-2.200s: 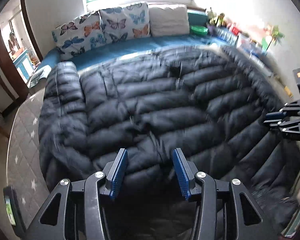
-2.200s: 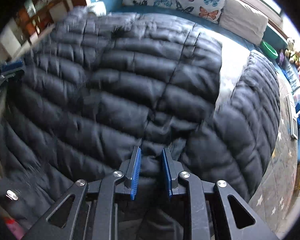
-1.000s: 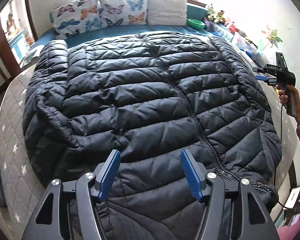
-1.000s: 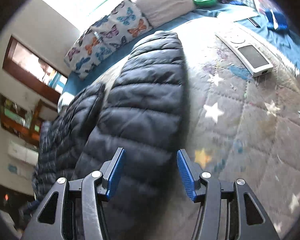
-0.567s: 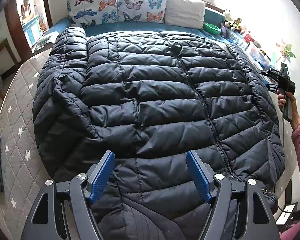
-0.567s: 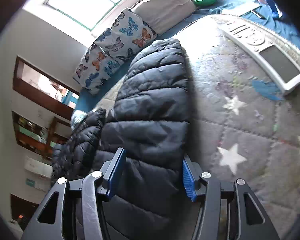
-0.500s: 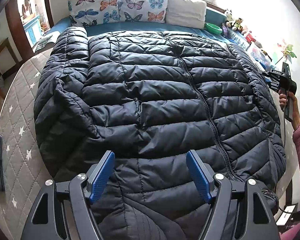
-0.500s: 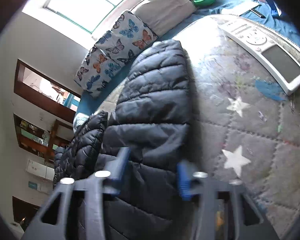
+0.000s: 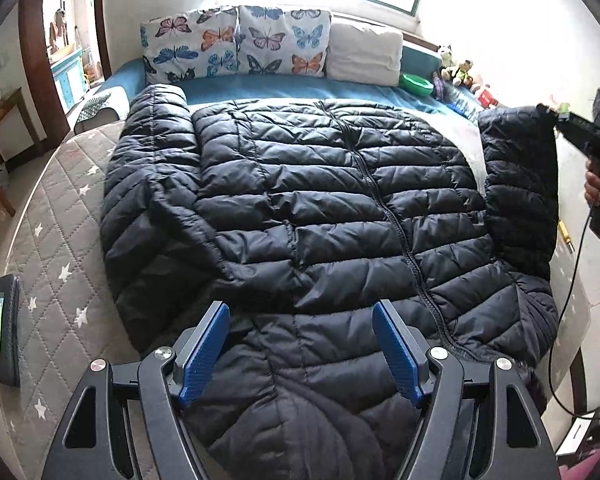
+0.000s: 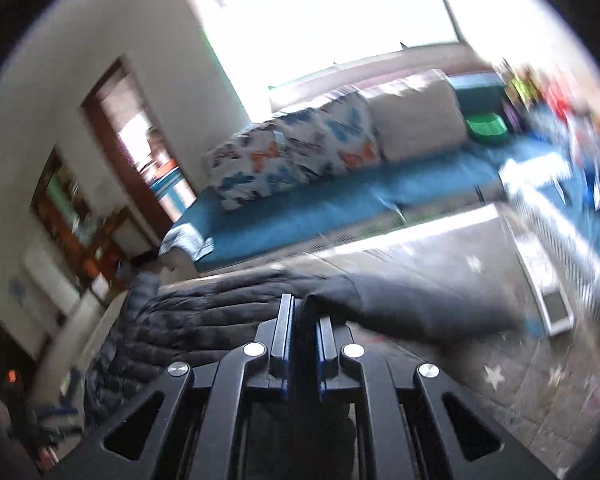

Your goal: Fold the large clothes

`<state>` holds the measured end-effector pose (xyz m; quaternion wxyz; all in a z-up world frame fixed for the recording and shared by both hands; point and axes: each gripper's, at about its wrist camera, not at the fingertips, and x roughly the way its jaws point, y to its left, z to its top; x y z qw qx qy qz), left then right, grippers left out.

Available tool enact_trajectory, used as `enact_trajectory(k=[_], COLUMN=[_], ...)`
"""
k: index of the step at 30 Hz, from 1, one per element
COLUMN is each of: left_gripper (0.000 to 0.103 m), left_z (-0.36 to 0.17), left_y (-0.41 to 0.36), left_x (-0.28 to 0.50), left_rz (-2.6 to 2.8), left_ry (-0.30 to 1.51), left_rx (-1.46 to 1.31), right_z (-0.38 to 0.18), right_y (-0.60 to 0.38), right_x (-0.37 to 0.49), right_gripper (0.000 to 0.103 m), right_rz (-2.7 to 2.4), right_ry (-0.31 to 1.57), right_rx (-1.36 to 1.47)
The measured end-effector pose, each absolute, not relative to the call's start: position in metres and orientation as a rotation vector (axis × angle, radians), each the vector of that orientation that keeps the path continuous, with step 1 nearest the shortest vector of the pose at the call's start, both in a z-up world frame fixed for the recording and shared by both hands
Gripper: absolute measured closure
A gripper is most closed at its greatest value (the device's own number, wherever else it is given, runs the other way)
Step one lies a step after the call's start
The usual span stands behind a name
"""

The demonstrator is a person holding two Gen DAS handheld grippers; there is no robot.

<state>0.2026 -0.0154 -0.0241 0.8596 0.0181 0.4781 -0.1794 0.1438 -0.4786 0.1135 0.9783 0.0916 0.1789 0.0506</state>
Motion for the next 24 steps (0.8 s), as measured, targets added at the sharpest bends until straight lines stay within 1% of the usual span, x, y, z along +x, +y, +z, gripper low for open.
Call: enact_trajectory(k=[3,6,9,12,13,16,18,20,22,24], left_gripper=[0.025,0.025,0.025,0.025,0.025,0.025,0.025,0.025,0.025,0.025], left_z=[-0.019,-0.014,-0.011,-0.008,-0.008,-0.01,-0.012,-0.011,-0.01,-0.008], left_y=[0.002,0.022,0.039,0.055,0.061,0.071,0.078,0.083,0.086,0.086], left_x=[0.192,0.18,0.17,0.16,0.156,0.149,0.144,0.14,0.139,0.141], left_rz=[-0.386,-0.391,-0.395,-0.401,-0.403,-0.407,-0.41,-0.408,-0.406,-0.404], left_ry=[0.977,0.948,0.928,0.908,0.903,0.903,0.903,0.9,0.895,0.89], left_rx=[0.009,-0.015,-0.034,-0.049,-0.052,-0.06,-0.065,-0.068,-0.078,-0.09], right_z=[0.126,0.123,0.1,0.054,0.028,-0.027,-0.048,-0.046,-0.039,-0.025], right_y=[-0.414,-0.351,-0.279,-0.216,-0.196,-0.175,-0.176,-0.182,-0.187,-0.197], right_x=[0.114,0.088,0.063,0.046,0.043,0.047,0.053,0.058,0.057,0.053], right_gripper=[0.092,0.092,0.092,0.092,0.092,0.092,0.091,0.087,0.086,0.079], right_rz=[0.169,0.238,0.323,0.4,0.425,0.449,0.437,0.441,0.443,0.462], right_ry=[0.316,0.308,0.349,0.442,0.499,0.634,0.681,0.706,0.728,0.722], right_rx=[0.021,-0.134,-0.309,-0.477,-0.546,-0.608,-0.607,-0.557,-0.487,-0.425])
